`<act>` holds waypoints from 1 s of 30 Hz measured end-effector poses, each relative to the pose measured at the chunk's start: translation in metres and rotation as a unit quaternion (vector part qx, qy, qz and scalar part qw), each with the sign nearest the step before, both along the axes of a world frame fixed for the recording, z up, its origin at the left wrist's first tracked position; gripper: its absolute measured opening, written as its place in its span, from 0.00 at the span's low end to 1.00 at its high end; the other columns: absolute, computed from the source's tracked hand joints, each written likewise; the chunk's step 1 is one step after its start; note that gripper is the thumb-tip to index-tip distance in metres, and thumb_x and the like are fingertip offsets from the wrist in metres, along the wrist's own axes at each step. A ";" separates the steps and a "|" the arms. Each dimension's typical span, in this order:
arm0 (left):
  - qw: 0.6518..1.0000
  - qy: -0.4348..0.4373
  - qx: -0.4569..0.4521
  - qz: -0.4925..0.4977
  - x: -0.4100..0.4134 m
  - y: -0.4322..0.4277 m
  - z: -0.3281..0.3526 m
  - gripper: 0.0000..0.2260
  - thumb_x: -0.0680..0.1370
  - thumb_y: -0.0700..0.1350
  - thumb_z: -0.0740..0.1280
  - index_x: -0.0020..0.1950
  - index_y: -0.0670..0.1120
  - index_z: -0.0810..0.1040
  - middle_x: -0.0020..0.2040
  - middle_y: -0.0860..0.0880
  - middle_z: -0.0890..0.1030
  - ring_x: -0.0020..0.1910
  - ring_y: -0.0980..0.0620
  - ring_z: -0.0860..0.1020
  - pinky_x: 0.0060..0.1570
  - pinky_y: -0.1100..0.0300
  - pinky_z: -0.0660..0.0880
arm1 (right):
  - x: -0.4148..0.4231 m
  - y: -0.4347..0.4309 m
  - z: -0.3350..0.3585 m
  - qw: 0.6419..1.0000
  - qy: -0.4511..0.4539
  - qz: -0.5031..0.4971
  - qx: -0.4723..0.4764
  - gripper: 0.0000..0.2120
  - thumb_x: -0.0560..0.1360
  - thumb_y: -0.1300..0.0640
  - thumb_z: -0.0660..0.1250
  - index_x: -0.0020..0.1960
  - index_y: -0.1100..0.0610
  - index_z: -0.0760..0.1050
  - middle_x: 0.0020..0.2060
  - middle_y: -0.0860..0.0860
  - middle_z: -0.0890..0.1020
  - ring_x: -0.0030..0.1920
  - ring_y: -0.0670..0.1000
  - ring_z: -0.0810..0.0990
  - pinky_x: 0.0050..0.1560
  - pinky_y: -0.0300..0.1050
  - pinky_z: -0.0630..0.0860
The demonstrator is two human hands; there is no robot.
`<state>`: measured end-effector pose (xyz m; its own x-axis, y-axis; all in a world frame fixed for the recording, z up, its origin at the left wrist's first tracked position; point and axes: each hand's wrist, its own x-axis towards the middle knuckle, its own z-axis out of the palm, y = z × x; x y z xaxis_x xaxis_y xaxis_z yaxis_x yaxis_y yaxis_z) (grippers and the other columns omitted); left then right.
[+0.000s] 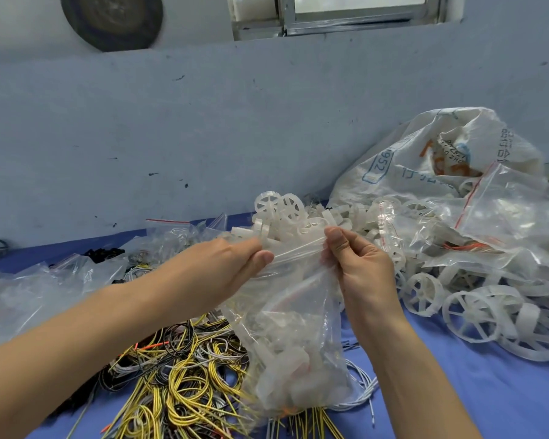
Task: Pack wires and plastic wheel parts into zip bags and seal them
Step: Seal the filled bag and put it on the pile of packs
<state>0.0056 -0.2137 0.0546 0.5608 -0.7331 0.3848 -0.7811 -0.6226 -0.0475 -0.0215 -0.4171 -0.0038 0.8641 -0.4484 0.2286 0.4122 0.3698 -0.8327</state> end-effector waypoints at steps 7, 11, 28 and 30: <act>1.000 0.000 -0.011 0.012 0.000 0.021 -0.002 0.17 0.78 0.65 0.42 0.42 0.58 0.64 0.31 0.55 0.73 0.32 0.59 0.74 0.32 0.66 0.69 | 0.000 -0.007 0.001 0.999 -0.010 -0.002 0.044 0.12 0.65 0.50 0.73 0.44 0.56 0.83 0.29 0.48 0.80 0.29 0.43 0.77 0.33 0.33 0.76; 0.999 -0.025 0.008 0.031 -0.005 0.023 0.001 0.15 0.79 0.64 0.42 0.41 0.58 0.61 0.29 0.55 0.70 0.28 0.56 0.72 0.28 0.65 0.67 | -0.003 -0.014 0.004 0.999 0.010 -0.031 -0.012 0.08 0.71 0.50 0.72 0.46 0.54 0.82 0.33 0.46 0.82 0.36 0.46 0.79 0.40 0.37 0.79; 0.977 -0.182 0.091 0.065 -0.012 0.027 0.010 0.12 0.75 0.41 0.70 0.54 0.54 0.73 0.44 0.57 0.73 0.34 0.56 0.77 0.22 0.63 0.62 | -0.021 0.053 0.093 0.544 0.018 -0.067 -0.836 0.11 0.81 0.49 0.63 0.52 0.55 0.80 0.35 0.50 0.72 0.41 0.56 0.74 0.38 0.46 0.64; 0.976 -0.194 0.072 0.070 -0.012 0.027 0.009 0.12 0.74 0.42 0.73 0.52 0.53 0.75 0.43 0.58 0.74 0.33 0.57 0.77 0.22 0.64 0.61 | -0.019 0.053 0.087 0.540 0.012 -0.086 -0.837 0.11 0.82 0.50 0.62 0.53 0.54 0.80 0.37 0.51 0.74 0.44 0.57 0.76 0.40 0.46 0.62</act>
<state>-0.0068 -0.1866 0.0635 0.4923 -0.7224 0.4856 -0.5953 -0.6864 -0.4176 -0.0409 -0.3638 0.0833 0.8542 0.2955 0.4278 0.3021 -0.9517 0.0540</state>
